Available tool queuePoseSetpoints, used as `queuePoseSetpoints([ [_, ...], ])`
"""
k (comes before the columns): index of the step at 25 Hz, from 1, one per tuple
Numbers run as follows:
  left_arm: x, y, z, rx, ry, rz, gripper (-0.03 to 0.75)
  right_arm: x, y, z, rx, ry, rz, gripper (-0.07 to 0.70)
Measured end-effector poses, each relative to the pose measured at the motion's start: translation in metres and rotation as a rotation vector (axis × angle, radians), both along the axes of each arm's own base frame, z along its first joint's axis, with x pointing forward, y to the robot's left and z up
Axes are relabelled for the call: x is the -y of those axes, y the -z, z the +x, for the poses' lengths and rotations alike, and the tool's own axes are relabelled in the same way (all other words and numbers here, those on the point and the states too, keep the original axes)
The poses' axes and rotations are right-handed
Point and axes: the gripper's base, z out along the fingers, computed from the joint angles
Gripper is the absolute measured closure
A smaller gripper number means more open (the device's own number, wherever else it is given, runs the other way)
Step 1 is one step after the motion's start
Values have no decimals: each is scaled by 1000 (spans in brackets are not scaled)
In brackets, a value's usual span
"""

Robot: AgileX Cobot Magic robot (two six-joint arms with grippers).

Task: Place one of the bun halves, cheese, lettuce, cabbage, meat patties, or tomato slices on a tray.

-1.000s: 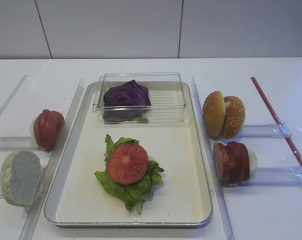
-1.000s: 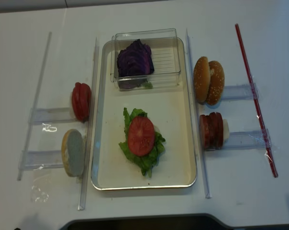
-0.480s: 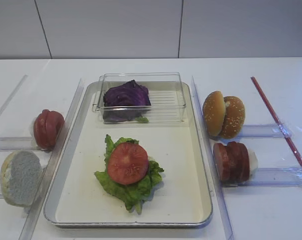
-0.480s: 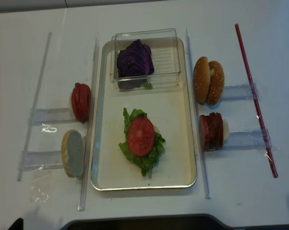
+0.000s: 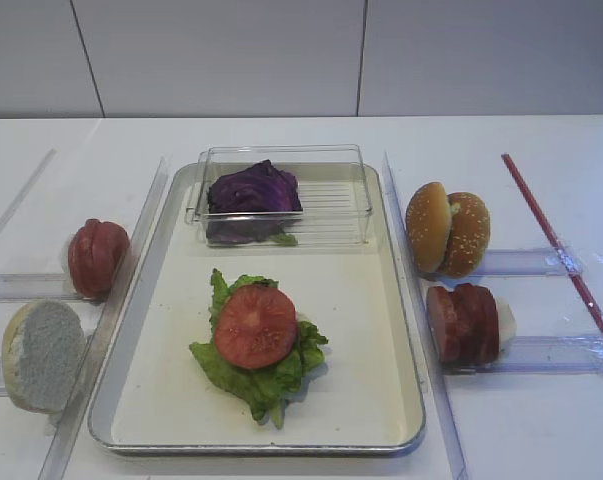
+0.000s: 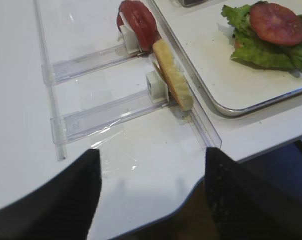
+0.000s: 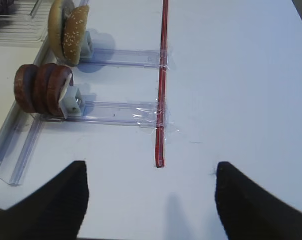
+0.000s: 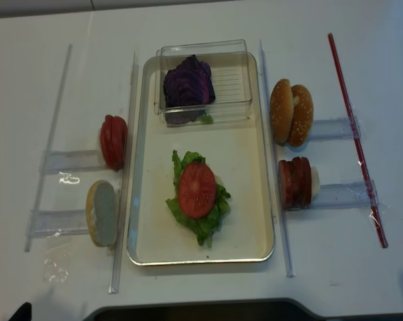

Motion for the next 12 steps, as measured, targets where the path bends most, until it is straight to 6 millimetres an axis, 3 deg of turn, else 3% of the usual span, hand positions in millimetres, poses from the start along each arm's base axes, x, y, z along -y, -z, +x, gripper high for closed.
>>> queuePoseSetpoints([
  [12,2,0,-1,-3,-158,-22,266,0,0,0,0,0,0,69],
])
